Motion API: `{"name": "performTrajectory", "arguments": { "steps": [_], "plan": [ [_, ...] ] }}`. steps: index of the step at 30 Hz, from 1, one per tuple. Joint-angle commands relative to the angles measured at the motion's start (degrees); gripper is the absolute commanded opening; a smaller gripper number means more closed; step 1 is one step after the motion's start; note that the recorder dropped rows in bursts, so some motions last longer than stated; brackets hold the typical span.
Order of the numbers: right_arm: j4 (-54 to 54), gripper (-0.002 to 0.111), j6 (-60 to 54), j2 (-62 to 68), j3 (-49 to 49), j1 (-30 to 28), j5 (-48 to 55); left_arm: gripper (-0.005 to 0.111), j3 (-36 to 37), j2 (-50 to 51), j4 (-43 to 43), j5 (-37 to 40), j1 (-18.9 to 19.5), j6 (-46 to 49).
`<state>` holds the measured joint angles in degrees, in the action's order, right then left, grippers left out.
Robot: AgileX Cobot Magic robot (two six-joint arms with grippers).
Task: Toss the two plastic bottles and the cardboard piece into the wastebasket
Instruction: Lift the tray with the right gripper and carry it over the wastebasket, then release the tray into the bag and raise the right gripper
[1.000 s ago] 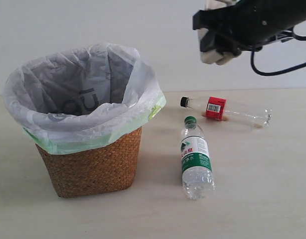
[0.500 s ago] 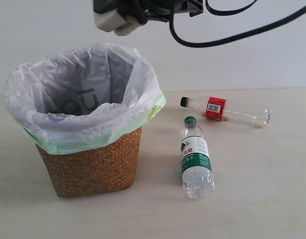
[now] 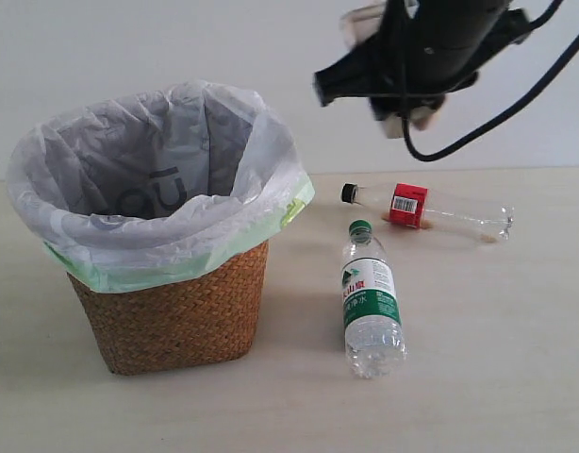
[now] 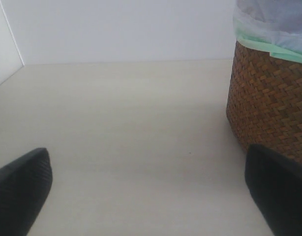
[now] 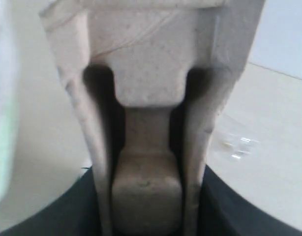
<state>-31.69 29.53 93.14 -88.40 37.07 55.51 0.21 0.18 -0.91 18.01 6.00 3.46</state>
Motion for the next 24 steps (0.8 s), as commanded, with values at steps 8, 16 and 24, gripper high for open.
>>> {"name": "performTrajectory", "arguments": {
  "steps": [8, 16, 24],
  "plan": [
    [8.99, 0.0, 2.02, -0.54, -0.23, 0.04, -4.39, 0.108, -0.21, -0.18, -0.12, -0.42, 0.14, -0.5],
    [72.99, 0.0, -44.96, -0.54, -0.23, 0.04, -23.4, 0.108, -0.21, -0.18, -0.12, -0.42, 0.14, -0.5],
    [39.61, 0.0, -28.49, -0.54, -0.23, 0.04, -20.57, 0.108, -0.21, -0.18, -0.12, -0.42, 0.14, -0.5]
  ]
}}
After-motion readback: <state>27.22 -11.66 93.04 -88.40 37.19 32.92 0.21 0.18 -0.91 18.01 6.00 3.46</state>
